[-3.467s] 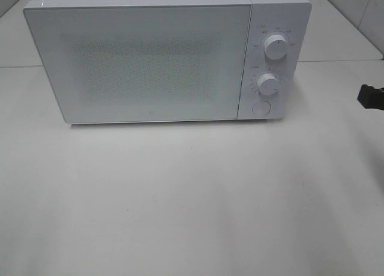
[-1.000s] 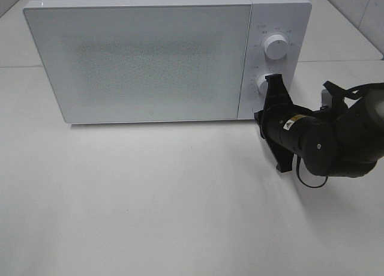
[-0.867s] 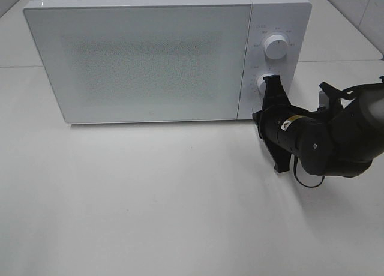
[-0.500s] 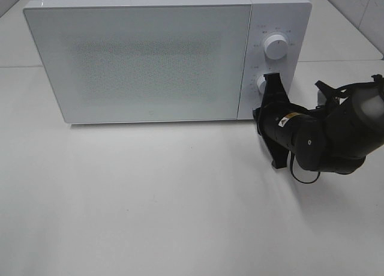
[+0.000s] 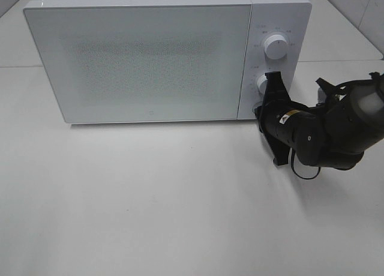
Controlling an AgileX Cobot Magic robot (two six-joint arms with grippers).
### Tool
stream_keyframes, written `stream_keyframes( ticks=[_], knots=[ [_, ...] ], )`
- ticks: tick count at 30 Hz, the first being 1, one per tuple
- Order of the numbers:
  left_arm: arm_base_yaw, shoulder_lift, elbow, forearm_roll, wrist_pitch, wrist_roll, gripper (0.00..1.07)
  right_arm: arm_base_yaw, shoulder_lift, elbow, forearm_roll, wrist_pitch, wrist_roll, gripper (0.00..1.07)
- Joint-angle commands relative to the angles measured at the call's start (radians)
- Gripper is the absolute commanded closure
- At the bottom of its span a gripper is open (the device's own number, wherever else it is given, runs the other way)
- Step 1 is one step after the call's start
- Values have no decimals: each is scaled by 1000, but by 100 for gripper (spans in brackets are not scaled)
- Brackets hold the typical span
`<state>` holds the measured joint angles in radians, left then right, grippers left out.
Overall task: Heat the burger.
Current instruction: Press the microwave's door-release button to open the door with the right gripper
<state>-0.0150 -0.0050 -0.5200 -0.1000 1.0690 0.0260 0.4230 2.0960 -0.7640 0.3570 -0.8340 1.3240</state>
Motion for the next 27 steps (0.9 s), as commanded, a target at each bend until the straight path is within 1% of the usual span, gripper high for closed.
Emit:
stream_keyframes(
  ticks=[1, 6, 10, 15, 19, 27],
  knots=[
    [4, -5, 3, 0, 3, -2, 6, -6, 0, -15, -13, -23, -9, 107],
    [4, -5, 3, 0, 3, -2, 6, -6, 0, -19, -12, -72, -24, 107],
    [4, -5, 3, 0, 3, -2, 6, -6, 11, -42, -22, -129, -27, 107],
    [4, -5, 3, 0, 3, -2, 6, -6, 11, -41, -12, -164, -37, 107],
    [4, -5, 3, 0, 3, -2, 6, -6, 23, -41, -8, -230, -46, 107],
    [4, -5, 3, 0, 3, -2, 6, -6, 23, -64, -4, -257, -47, 107]
  ],
)
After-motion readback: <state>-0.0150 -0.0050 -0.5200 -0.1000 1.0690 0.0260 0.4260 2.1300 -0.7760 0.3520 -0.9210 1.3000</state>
